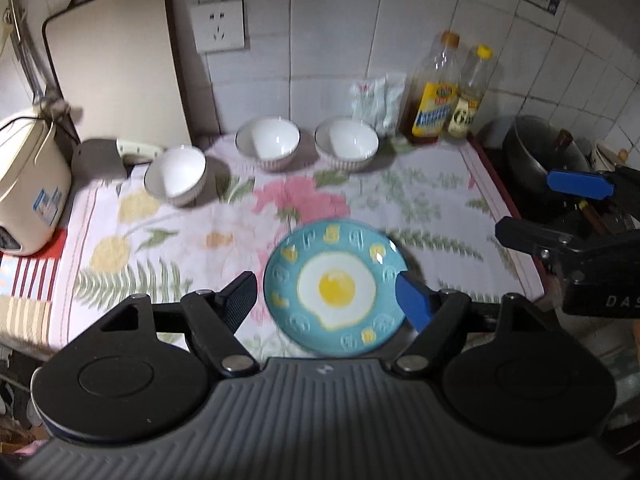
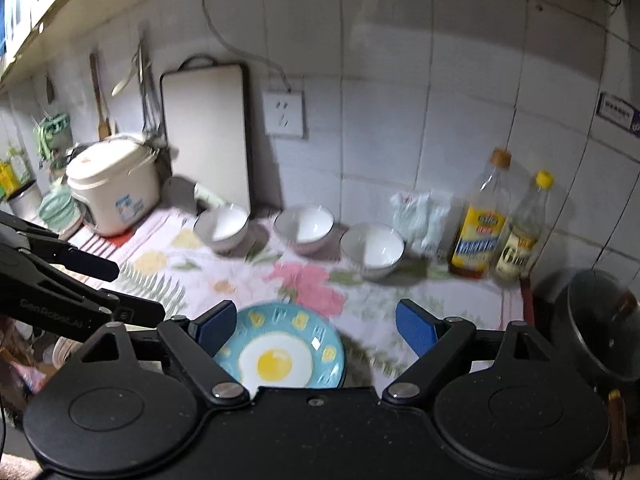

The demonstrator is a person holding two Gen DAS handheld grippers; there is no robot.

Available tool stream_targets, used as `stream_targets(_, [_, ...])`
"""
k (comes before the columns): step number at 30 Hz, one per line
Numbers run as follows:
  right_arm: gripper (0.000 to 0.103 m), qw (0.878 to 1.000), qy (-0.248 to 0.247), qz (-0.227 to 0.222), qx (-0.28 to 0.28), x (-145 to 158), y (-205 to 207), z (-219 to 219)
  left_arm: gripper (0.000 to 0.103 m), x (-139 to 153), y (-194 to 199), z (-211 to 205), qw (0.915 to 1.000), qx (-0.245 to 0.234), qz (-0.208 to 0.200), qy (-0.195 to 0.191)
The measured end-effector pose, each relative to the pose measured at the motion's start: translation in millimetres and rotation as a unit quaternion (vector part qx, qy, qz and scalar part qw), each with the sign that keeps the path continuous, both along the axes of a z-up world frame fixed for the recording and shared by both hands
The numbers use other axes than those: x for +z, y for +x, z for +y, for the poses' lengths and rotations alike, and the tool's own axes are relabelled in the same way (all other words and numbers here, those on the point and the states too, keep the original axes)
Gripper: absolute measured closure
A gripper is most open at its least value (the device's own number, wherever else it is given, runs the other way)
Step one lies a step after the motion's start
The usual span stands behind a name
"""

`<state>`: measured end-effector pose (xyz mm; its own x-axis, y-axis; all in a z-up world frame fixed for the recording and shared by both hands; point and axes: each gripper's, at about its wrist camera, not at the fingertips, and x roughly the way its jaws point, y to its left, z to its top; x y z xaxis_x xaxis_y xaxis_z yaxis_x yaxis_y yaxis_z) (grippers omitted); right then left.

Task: Organize plates and bowls
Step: 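Raise both grippers and move them to the white bowls by the wall, then close both grippers on the rim of a white bowl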

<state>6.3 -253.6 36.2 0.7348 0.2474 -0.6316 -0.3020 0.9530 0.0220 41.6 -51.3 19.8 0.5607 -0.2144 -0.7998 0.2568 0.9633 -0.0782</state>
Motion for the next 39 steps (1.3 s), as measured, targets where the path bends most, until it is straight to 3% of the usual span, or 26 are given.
stream_targets(9, [0.013, 0.999, 0.027, -0.038, 0.006, -5, 54, -28, 0.026, -4, 57, -21, 0.9991, 0.017, -0.035, -0.014])
stream_targets(13, [0.013, 0.998, 0.044, -0.038, 0.013, -18, 87, -38, 0.026, -17, 87, -25, 0.9979, 0.031, -0.04, -0.04])
stream_targets(20, [0.014, 0.997, 0.073, -0.02, -0.002, -57, 145, -59, 0.026, -55, 127, -38, 0.9964, 0.046, -0.043, -0.056])
stream_targets(23, [0.014, 0.996, 0.086, -0.007, -0.011, -79, 171, -69, 0.028, -72, 146, -49, 0.9982, 0.046, -0.018, -0.034])
stream_targets(26, [0.014, 0.995, 0.098, 0.007, -0.015, -100, 195, -79, 0.028, -86, 160, -54, 0.9981, 0.046, -0.003, -0.04])
stream_targets(33, [0.029, 0.987, 0.148, 0.046, -0.046, -158, 242, -93, 0.031, -125, 197, -65, 0.9963, 0.073, 0.007, -0.045])
stream_targets(36, [0.029, 0.984, 0.168, 0.048, -0.047, -176, 255, -96, 0.033, -137, 212, -74, 0.9933, 0.105, -0.018, -0.044])
stream_targets(39, [0.029, 0.98, 0.178, 0.073, -0.055, -192, 271, -96, 0.033, -146, 230, -82, 0.9898, 0.122, -0.025, -0.068])
